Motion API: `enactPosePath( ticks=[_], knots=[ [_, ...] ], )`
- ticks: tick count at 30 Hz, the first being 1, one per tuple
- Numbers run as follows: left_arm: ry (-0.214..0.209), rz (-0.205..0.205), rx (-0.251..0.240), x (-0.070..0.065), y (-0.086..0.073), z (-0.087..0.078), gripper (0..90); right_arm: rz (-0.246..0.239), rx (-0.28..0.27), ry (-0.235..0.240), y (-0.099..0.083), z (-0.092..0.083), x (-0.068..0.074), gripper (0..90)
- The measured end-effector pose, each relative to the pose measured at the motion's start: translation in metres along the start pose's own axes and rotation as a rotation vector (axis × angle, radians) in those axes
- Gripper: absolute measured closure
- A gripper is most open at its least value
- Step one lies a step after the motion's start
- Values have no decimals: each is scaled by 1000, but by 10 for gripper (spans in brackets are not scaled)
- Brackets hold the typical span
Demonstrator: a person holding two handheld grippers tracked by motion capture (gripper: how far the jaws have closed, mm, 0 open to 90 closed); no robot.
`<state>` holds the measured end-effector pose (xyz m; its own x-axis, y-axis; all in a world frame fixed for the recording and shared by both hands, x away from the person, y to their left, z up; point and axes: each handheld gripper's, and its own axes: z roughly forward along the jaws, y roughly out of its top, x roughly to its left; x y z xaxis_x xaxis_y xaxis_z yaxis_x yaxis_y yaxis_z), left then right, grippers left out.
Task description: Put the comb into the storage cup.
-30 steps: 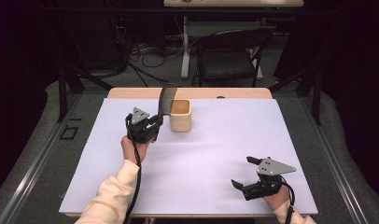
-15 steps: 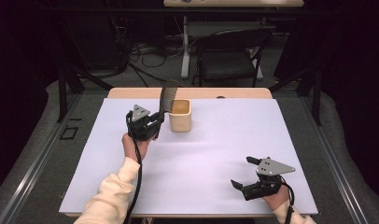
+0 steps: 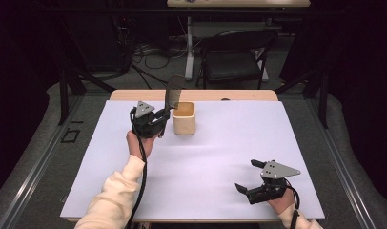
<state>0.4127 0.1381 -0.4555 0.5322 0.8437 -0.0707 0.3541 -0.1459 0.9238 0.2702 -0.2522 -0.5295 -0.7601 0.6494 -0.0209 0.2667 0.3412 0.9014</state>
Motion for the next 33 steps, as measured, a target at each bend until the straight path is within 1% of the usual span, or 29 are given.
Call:
enactPosePath(
  ticks=[8, 14, 15, 33],
  knots=[
    [-8, 5, -6, -3, 5, 3, 722, 4, 0, -1, 0, -1, 0, 0],
    [-17, 0, -17, -3, 12, 6, 722, 4, -3, -3, 0, -1, 0, 0],
    [-17, 6, -17, -3, 13, 6, 722, 5, -2, -3, 0, -1, 0, 0],
    [-11, 4, -35, -2, 28, 16, 722, 5, -2, -3, 0, -1, 0, 0]
  ],
)
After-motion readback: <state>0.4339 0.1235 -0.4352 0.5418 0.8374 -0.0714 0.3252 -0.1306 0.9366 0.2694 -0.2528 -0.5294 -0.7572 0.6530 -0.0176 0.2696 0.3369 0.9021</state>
